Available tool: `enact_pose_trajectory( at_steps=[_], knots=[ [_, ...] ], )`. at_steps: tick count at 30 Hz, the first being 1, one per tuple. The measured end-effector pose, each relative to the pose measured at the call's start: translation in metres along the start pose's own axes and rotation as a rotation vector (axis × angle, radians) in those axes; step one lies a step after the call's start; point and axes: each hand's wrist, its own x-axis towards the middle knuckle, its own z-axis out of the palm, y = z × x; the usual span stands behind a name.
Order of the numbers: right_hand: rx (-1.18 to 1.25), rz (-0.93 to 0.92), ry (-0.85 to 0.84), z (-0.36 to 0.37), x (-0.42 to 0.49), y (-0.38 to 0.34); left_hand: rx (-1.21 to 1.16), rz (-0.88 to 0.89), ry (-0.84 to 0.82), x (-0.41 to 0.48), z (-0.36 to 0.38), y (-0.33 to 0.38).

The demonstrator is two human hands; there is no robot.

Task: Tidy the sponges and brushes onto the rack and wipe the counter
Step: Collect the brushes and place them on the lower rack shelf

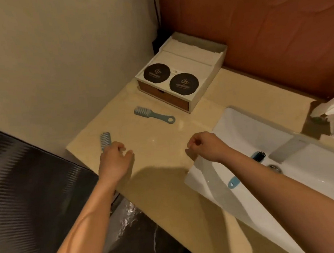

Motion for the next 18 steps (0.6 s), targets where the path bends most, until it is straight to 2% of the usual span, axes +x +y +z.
enact_pose_trajectory(
  at_steps=[7,12,18],
  knots=[
    [-0.174,0.011,0.186,0.008,0.058,-0.037,0.057,-0.240,0.150,0.012,0.002,-0.024],
    [-0.372,-0.017,0.208,0.010,0.089,-0.049,0.289,-0.236,0.223,0.018,0.006,-0.035],
    [-0.409,0.032,0.186,0.019,0.110,-0.053,0.302,-0.250,0.208,0.031,0.006,-0.041]
  ],
)
